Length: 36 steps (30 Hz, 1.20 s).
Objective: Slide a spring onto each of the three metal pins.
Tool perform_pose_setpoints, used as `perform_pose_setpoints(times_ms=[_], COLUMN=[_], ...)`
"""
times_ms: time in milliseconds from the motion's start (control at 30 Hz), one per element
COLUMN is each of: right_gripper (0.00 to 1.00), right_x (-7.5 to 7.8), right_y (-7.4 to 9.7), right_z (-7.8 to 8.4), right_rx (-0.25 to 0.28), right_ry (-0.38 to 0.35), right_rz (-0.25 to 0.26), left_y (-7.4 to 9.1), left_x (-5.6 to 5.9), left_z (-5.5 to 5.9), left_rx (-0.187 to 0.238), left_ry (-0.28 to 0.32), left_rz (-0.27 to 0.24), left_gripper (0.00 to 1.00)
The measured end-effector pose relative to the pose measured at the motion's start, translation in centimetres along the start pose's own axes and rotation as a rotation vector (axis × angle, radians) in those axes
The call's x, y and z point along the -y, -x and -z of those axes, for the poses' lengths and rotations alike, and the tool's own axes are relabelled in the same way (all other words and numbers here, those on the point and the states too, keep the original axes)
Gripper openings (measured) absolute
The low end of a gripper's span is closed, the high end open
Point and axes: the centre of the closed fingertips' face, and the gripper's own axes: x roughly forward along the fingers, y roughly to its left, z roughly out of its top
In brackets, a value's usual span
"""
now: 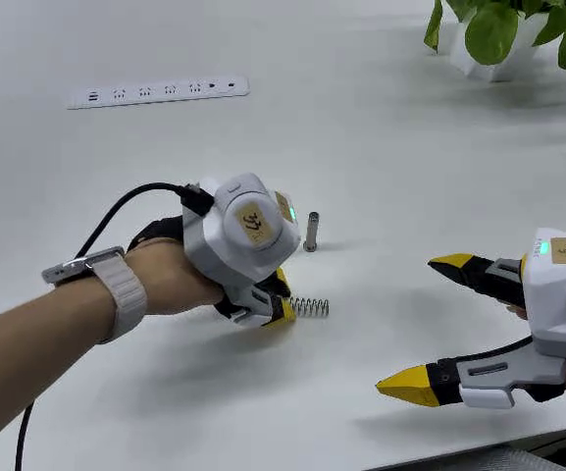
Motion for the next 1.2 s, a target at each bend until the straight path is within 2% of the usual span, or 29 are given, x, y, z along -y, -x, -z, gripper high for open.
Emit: perform_pose_setpoints(times_ms=[367, 467, 600, 733, 767, 900, 1000, 1100, 1167, 1200], right_gripper=[0.96, 0.96, 0.96, 0.96, 0.96, 0.95, 0.95, 0.95, 0.95, 0.95], right_x=[-0.4, -0.5, -0.6, -0.7, -0.7, -0.7, -0.8, -1.0, -1.1, -1.2], right_y=[-0.1, -0.1, -0.2, -0.1, -0.1, 0.0, 0.0, -0.2, -0.4, -0.5], right_z=[0.2, 0.1, 0.0, 0.0, 0.0, -0.1, 0.0, -0.2, -0.4, -0.4], right_rx=[-0.01, -0.009, -0.009, -0.011, -0.012, -0.012, -0.017, -0.019, -0.019, -0.019], right_ry=[0.002, 0.0, -0.001, -0.001, -0.001, -0.001, 0.004, 0.009, 0.015, 0.015], right_rz=[-0.01, -0.011, -0.012, -0.013, -0.013, -0.012, -0.016, -0.022, -0.028, -0.033], left_y=[0.1, 0.2, 0.2, 0.4, 0.5, 0.9, 1.3, 2.3, 3.0, 3.3], left_x=[0.0, 0.1, -0.1, 0.2, 0.4, 1.1, 1.5, 1.2, 1.3, 1.3], left_z=[0.1, 0.0, 0.4, 0.3, 0.4, 0.3, 0.4, 0.3, 0.0, 0.1], left_rx=[-0.013, -0.003, 0.033, 0.074, 0.082, 0.127, 0.151, 0.199, 0.235, 0.236], left_ry=[0.009, 0.017, 0.049, 0.095, 0.125, 0.166, 0.171, 0.184, 0.187, 0.189], left_rz=[-0.012, -0.025, -0.052, -0.07, -0.061, -0.066, -0.072, -0.125, -0.141, -0.149], left_gripper=[0.12, 0.11, 0.1, 0.1, 0.1, 0.1, 0.1, 0.1, 0.1, 0.1])
